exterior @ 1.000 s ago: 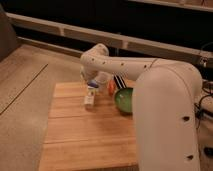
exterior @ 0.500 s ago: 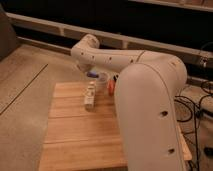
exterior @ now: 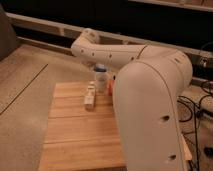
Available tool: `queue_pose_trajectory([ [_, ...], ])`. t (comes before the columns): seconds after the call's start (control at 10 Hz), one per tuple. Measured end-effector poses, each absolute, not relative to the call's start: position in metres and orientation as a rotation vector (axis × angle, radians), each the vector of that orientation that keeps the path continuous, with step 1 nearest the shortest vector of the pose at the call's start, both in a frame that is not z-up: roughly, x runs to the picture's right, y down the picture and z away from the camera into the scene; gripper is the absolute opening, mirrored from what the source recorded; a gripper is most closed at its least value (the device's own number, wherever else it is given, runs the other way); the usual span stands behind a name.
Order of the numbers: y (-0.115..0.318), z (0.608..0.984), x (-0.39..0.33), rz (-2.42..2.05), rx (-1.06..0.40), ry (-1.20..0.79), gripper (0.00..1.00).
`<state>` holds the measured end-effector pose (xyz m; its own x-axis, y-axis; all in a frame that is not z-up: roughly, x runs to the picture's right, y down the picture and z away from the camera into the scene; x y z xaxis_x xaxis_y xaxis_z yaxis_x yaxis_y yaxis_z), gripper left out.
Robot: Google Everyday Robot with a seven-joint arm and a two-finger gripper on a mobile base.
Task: Place the white sponge in the ceramic cup
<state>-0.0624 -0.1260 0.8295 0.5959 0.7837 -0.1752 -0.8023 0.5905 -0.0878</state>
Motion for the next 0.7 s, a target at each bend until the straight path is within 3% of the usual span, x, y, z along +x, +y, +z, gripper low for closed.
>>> queue_pose_trajectory([
  [0.7,-0.065,0.807,-0.039,1.083,-0.2,0.263,0.0],
])
